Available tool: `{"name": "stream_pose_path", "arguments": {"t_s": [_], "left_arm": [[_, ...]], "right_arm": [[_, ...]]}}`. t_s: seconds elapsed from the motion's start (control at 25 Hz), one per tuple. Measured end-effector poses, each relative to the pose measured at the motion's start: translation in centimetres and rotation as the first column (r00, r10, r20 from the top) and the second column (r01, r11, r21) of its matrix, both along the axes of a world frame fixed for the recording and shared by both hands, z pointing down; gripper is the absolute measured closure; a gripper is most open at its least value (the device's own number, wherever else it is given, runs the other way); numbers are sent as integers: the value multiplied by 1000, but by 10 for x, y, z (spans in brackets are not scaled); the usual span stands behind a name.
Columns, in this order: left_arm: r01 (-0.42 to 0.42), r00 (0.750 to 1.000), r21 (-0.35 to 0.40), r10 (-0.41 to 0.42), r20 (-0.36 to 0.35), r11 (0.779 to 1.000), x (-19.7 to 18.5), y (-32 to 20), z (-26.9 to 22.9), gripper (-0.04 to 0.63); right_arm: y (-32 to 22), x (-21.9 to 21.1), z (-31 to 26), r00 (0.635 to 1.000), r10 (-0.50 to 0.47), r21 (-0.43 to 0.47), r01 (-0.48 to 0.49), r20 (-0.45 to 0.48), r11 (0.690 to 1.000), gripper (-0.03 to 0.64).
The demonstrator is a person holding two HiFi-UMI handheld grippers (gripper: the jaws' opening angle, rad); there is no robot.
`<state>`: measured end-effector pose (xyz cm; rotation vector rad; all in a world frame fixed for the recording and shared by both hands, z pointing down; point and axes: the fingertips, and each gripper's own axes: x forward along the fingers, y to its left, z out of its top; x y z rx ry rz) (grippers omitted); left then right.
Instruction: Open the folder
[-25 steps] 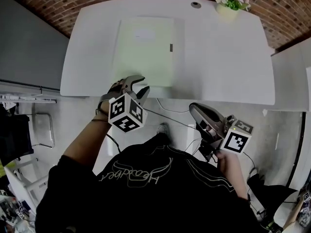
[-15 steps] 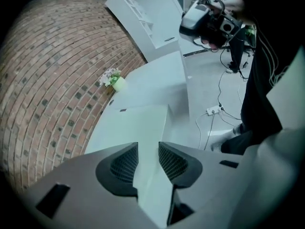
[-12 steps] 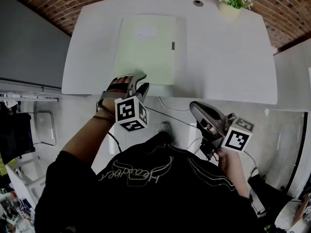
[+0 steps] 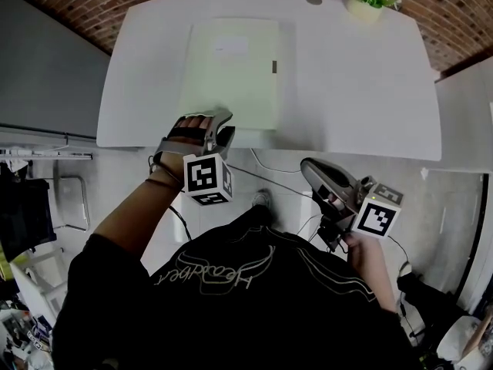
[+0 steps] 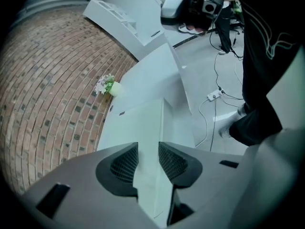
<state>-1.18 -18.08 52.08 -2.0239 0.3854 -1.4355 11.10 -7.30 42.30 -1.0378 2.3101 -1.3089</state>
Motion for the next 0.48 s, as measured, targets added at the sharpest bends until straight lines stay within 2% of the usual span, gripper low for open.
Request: {"name": "stream_pose_path", "arguments": {"t_s": [0.24, 0.48], "left_arm": [[-67, 997, 69, 64, 44, 995, 2, -1, 1, 483], [-62, 998, 78, 60, 35, 995, 2, 0, 3, 485]], "right_arm": [[2, 1, 5, 1000, 2, -11, -2, -5, 1000, 614], [3, 2, 7, 1000, 3, -15, -3, -2, 1000, 614]]}}
